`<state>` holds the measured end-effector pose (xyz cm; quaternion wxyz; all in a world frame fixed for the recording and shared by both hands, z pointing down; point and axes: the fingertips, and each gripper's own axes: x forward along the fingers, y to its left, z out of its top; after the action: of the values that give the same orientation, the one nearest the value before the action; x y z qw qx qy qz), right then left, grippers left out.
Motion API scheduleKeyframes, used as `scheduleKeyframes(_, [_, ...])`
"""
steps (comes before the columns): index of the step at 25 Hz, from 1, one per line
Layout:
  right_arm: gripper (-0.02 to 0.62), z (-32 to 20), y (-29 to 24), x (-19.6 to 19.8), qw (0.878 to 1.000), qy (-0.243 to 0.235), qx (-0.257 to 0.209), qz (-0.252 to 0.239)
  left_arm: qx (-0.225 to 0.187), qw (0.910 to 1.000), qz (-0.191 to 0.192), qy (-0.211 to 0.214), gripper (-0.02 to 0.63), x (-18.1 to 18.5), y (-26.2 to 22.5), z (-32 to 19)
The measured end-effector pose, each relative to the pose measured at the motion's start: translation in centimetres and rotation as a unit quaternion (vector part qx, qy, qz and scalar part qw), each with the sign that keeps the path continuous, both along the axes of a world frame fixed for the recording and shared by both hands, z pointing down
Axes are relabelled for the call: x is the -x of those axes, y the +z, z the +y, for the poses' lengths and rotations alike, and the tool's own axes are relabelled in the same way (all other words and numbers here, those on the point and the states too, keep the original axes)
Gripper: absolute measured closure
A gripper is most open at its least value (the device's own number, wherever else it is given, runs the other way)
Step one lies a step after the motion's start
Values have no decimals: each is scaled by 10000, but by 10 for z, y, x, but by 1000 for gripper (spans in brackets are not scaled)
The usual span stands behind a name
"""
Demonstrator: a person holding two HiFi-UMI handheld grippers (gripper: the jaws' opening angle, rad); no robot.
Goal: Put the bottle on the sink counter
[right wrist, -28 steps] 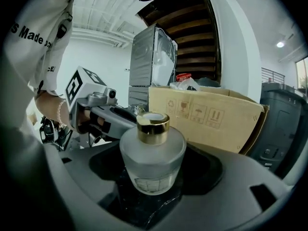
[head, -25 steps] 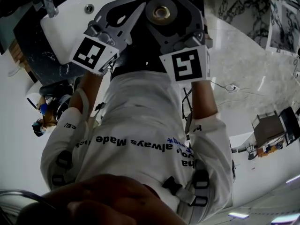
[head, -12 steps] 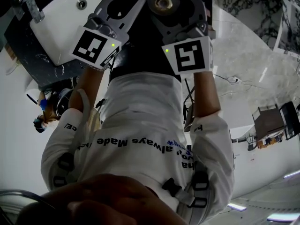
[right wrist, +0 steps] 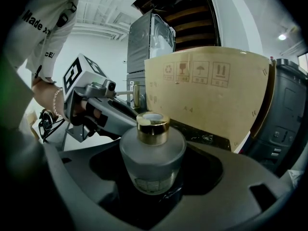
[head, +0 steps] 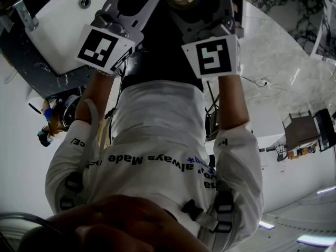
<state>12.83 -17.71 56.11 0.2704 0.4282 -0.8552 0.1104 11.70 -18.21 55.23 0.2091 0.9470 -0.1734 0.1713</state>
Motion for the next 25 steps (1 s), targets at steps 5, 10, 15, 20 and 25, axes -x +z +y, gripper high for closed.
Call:
scheduleKeyframes(5, [264, 0, 9, 1, 10000, -1, 75, 1, 16, 10000, -57, -10, 603, 1, 9, -1])
scheduleKeyframes(10, [264, -2, 14, 3, 10000, -13, 76, 12, 119, 9999, -94, -62, 603, 3, 14, -2])
scheduleKeyframes(15, [264, -2, 18, 2, 9999, 1, 102, -4, 138, 9998, -117, -84, 603, 2, 18, -2])
scheduleKeyframes(20, [264, -3, 22, 6, 10000, 12, 82, -12, -11, 10000, -87, -19, 603, 7, 23, -4])
scheduleKeyframes(25, [264, -2, 21, 5, 9999, 5, 66, -76, 58, 9999, -101, -61, 603, 6, 21, -2])
